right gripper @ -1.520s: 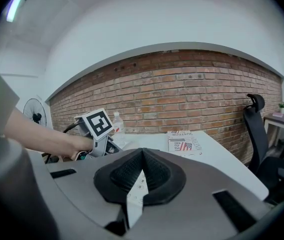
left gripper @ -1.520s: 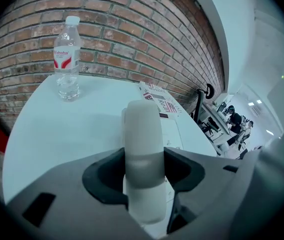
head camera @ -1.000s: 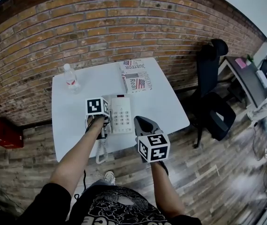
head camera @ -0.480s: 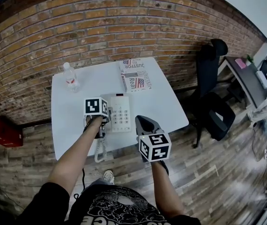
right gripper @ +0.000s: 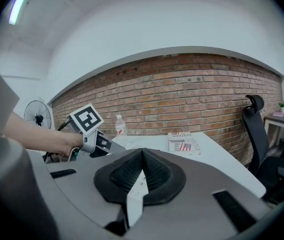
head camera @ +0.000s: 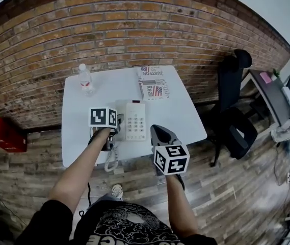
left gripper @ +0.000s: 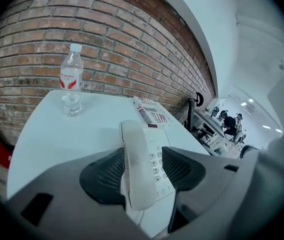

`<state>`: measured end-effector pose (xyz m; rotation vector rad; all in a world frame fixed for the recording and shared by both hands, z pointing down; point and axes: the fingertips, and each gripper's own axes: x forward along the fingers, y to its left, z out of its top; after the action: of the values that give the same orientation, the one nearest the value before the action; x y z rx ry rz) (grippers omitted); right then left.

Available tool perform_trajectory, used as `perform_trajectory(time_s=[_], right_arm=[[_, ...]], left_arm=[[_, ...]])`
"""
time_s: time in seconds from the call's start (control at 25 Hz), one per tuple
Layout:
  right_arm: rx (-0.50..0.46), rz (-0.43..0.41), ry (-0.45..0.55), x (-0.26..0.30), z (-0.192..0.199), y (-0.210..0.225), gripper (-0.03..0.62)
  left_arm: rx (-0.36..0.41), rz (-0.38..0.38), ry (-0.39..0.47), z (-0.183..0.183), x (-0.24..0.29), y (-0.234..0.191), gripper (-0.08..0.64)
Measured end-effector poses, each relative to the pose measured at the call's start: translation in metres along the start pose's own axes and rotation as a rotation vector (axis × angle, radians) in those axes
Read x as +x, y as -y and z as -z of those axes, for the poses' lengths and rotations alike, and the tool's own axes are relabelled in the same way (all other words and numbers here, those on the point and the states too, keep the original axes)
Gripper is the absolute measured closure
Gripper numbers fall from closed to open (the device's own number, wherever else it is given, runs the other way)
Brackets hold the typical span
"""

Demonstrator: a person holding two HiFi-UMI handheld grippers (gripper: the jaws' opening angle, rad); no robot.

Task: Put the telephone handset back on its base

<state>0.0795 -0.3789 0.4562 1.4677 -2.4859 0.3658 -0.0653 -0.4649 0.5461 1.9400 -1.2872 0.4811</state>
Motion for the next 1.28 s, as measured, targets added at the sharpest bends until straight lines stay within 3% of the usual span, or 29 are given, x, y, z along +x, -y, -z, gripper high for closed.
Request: perform_trajectory(time_s=[0.24, 0.64, 1.08, 1.28], right_arm=[[-0.016, -0.015, 0.017, -0.011, -0.005, -0.011, 0.592], [-0.042, -0.025, 0.054, -0.037, -0.017, -0.020, 0.592], [-0.071, -0.051, 0.093, -0.064, -0.031, -0.033, 0.592], [-0.089, -0.061, 0.097, -0.073, -0.034, -0.033, 0.592]], left_arm=[[0.059, 0.037, 0.105, -0.009, -0.037, 0.016, 0.330], [0.237, 0.116, 0.305, -0.018, -0.104, 0.050, 0.352], [0.327, 0.053, 0.493, -0.005, -0.176, 0.059, 0.497], [0.334, 0.012, 0.527, 0.007, -0.190, 0.051, 0.520]])
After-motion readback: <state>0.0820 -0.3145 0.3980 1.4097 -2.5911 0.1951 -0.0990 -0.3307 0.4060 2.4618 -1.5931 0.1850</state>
